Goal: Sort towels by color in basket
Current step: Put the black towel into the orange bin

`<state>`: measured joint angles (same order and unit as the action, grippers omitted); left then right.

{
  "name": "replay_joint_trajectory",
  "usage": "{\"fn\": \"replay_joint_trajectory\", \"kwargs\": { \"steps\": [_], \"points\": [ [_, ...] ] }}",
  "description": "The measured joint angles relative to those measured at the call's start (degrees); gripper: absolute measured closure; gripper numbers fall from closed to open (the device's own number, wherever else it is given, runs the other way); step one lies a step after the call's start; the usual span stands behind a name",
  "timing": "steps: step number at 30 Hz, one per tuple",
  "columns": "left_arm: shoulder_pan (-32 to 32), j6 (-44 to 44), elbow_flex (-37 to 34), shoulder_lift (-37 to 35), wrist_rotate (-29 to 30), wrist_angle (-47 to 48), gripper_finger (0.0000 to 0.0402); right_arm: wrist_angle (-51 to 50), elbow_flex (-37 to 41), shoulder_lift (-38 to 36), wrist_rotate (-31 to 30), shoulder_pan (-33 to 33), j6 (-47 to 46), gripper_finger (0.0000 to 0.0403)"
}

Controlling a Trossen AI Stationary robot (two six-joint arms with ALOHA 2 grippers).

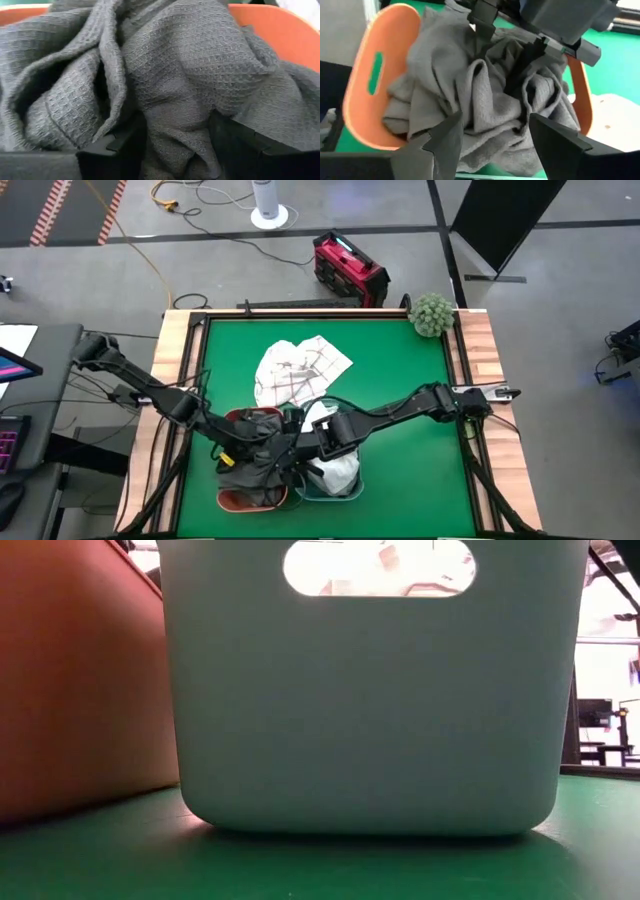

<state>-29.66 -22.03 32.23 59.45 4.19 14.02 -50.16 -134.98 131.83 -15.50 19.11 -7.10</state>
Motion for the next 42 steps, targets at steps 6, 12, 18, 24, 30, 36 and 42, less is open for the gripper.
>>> {"fn": "replay_joint_trajectory", "kwargs": {
  "steps": [6, 12, 18, 24, 30, 36, 42],
  "points": [
    [-1.26, -0.04, 1.9, -2.34, -1.78, 3.36, 0.0194, -2.85, -0.02, -0.05, -1.52, 0.5, -1.57, 0.0148],
    [-1.32, -1.17, 6.61, -6.61, -2.42, 12.39, 0.0194, -10.3, -0.06, -0.59, -6.98, 0.38, -2.75, 0.0148],
    [-1.3, -0.49, 6.03, -6.07, -0.85, 11.98, 0.0194, -11.31, 1.63, 0.76, -6.91, -0.63, -3.01, 0.0148],
    [-1.3, 0.06, 5.86, -0.79, 0.26, 11.89, 0.0194, -10.32, 1.76, 0.74, -6.95, -0.58, 1.31, 0.0148],
    [-1.3, 1.41, 6.03, 7.08, 1.01, 10.8, 0.0194, -9.24, 1.77, 0.72, -6.78, -0.33, 3.11, 0.0148],
    [-1.3, 1.43, 6.01, 8.34, 0.22, 9.35, 0.0194, -9.1, 1.77, 0.92, -5.47, -0.31, 3.83, 0.0148],
    [-1.3, 1.45, 5.92, 7.57, -0.02, 9.39, 0.0194, -7.43, 1.85, 3.33, -12.01, 0.73, 8.99, 0.0148]
  ]
}}
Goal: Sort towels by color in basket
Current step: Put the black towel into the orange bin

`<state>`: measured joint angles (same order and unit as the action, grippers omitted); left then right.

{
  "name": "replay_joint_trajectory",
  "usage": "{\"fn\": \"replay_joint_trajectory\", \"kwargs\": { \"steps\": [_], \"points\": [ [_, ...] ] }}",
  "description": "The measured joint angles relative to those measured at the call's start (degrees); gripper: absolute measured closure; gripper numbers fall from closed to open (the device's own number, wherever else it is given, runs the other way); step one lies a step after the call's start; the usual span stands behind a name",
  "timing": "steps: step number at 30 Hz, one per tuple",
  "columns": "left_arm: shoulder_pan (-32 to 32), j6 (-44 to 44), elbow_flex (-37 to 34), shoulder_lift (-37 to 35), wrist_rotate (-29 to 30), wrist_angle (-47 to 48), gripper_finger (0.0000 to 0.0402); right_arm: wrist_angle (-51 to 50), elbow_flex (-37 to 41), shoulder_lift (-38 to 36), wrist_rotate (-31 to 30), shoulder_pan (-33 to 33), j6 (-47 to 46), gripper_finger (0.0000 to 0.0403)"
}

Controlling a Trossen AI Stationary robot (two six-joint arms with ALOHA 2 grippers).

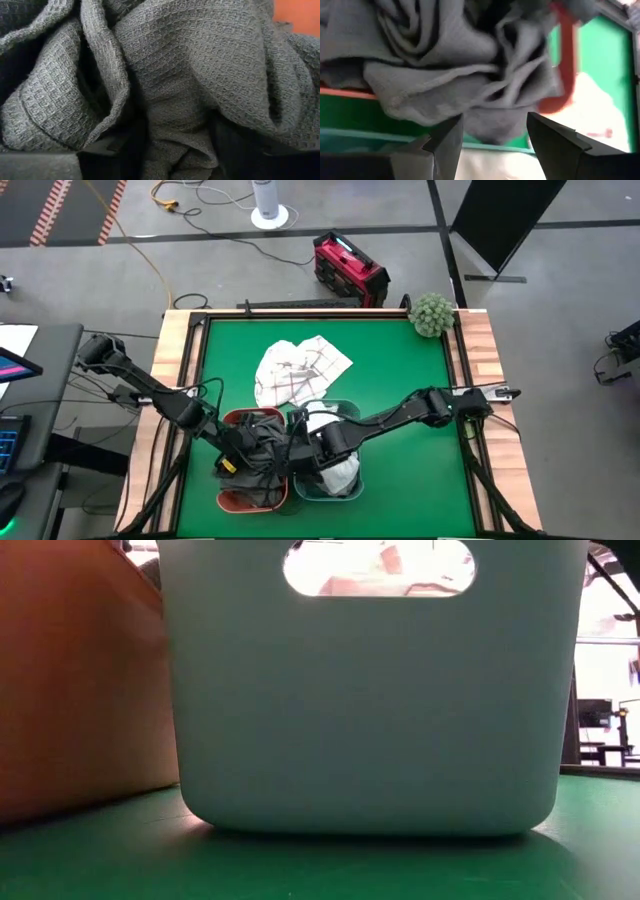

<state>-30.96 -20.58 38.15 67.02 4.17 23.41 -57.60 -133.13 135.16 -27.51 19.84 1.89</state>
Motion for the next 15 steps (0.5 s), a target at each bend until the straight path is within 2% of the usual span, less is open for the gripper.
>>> {"fn": "replay_joint_trajectory", "kwargs": {
  "steps": [2, 8, 12, 15],
  "points": [
    [0.0, -0.04, -0.02, 0.01, -0.06, -0.01, 0.0194, -0.5, 0.15, 0.19, 1.17, -0.97, -0.92, 0.0148],
    [-0.07, -0.65, -0.03, 0.02, -0.76, 0.2, 0.0194, -0.48, -0.09, 0.06, 12.22, -5.62, -5.73, 0.0148],
    [-0.07, -0.5, -0.06, 0.02, -0.93, 0.26, 0.0194, -0.54, -0.05, 0.17, 16.3, -6.76, -5.57, 0.0148],
    [-0.09, -0.48, -0.06, 0.02, -0.95, 0.51, 0.0194, 0.22, -0.01, 0.21, 17.08, -6.49, -3.04, 0.0153]
  ]
}}
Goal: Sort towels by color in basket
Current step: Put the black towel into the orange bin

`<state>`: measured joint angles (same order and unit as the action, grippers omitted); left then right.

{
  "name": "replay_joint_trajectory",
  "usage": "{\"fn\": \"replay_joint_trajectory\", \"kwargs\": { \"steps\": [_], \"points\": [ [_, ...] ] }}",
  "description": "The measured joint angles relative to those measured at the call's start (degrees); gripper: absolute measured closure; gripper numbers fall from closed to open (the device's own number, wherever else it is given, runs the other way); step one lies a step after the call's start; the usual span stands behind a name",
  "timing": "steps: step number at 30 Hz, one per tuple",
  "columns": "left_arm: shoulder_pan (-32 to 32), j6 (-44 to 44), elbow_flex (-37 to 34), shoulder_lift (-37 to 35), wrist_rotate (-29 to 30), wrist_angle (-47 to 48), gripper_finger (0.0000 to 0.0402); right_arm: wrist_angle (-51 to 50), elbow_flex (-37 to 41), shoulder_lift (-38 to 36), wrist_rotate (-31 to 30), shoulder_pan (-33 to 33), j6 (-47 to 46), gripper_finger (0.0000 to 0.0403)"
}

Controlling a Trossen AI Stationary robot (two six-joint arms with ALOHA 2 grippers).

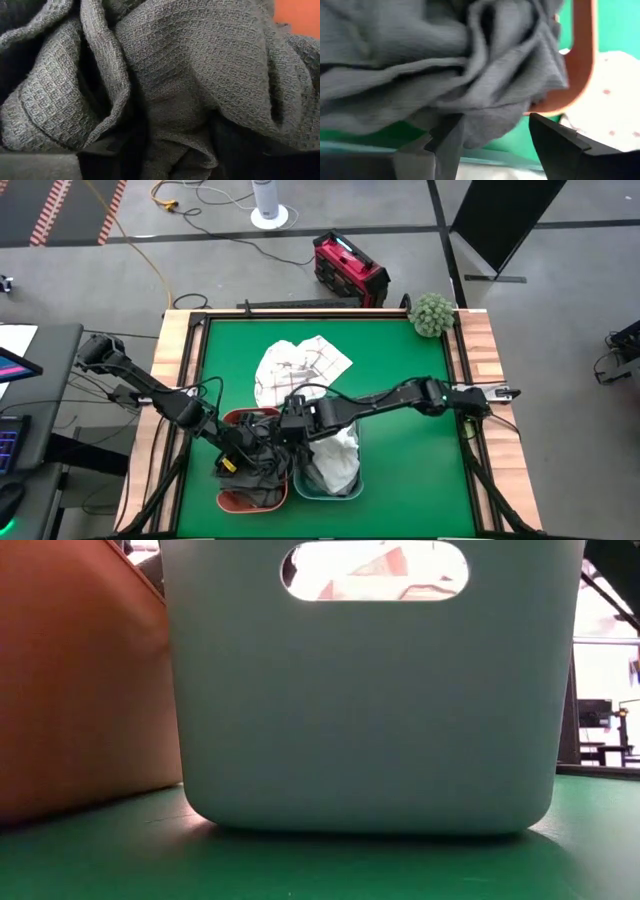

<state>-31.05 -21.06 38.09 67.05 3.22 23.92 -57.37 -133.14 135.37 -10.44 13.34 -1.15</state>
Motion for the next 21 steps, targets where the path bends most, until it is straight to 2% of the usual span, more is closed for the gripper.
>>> {"fn": "replay_joint_trajectory", "kwargs": {
  "steps": [3, 5, 10, 12, 14, 16, 21],
  "points": [
    [0.0, 0.31, 0.0, 0.0, 0.0, 0.11, 0.0194, 0.11, 0.0, 0.0, 0.12, 0.61, 1.25, 0.0182],
    [0.0, 0.35, 0.0, 0.0, 0.0, 0.11, 0.0194, 0.12, 0.0, 0.0, 1.64, 0.57, 1.23, 0.0217],
    [0.0, 0.33, 0.0, 0.0, 0.0, 0.13, 0.0194, 0.56, 0.0, -0.04, 3.1, 0.89, 2.16, 0.0334],
    [-0.01, 0.34, 0.0, 0.0, -0.05, 0.13, 0.0194, 0.7, 0.0, -0.04, 5.42, 1.12, 3.67, 0.0376],
    [-0.02, 0.36, 0.0, 0.0, -0.11, 0.13, 0.0194, 1.92, 0.0, -0.04, 8.57, 1.14, 4.55, 0.0384],
    [-0.02, 0.39, 0.0, 0.0, -0.29, 0.11, 0.0194, 4.22, 0.03, -0.04, 10.34, 1.16, 4.6, 0.0371],
    [-0.04, 0.46, 0.0, 0.0, -0.31, -0.03, 0.0194, 13.05, 0.02, -0.02, 10.77, 1.83, 6.92, 0.0339]
  ]
}}
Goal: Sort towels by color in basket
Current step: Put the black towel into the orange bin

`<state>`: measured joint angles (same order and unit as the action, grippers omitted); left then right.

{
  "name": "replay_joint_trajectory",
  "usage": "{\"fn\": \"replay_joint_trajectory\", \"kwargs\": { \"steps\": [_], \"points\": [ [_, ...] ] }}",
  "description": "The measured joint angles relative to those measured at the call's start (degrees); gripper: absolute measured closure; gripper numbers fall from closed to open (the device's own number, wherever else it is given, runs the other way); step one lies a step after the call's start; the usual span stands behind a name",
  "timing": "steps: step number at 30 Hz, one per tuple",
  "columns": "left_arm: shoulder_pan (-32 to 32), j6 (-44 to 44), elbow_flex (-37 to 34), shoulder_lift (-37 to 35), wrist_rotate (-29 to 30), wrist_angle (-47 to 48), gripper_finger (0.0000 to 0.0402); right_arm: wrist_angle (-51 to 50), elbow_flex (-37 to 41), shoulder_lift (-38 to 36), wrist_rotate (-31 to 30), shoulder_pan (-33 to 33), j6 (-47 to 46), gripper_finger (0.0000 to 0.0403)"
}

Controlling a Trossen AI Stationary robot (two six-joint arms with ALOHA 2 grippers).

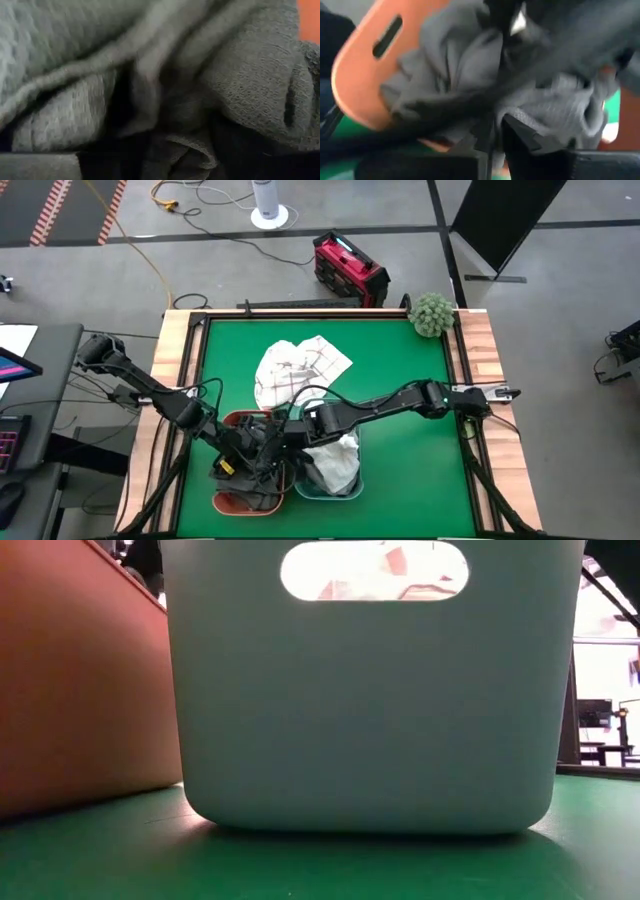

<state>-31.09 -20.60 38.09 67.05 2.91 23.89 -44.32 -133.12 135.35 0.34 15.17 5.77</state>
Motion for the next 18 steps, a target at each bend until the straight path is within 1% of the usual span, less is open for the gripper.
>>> {"fn": "replay_joint_trajectory", "kwargs": {
  "steps": [5, 9, 11, 13, 15, 18],
  "points": [
    [0.01, 0.04, 0.0, 0.0, 0.27, -0.71, 0.0194, 4.3, -0.01, 0.02, -0.04, 0.23, 1.66, 0.035],
    [0.02, 0.13, 0.28, 0.02, 0.33, -0.37, 0.0194, 3.66, -0.04, 0.11, -0.04, 0.22, 2.19, 0.0364],
    [0.02, 0.7, 1.2, 0.01, 0.36, 0.4, 0.0194, 4.09, 0.0, 1.36, -0.07, -0.23, 2.28, 0.0372],
    [-0.01, 1.2, 2.27, -0.26, 0.56, 1.61, 0.0194, 2.19, 0.29, 2.32, -0.65, -0.51, 2.3, 0.0377],
    [-0.04, 1.24, 2.73, -0.99, 0.62, 2.59, 0.0194, 3.32, 0.22, 3.99, -1.96, -0.61, 2.24, 0.0379],
    [0.04, 1.06, 2.85, -1.83, 0.65, 3.69, 0.0194, 3.19, 0.25, 4.58, -3.4, -0.79, 2.32, 0.0376]
  ]
}}
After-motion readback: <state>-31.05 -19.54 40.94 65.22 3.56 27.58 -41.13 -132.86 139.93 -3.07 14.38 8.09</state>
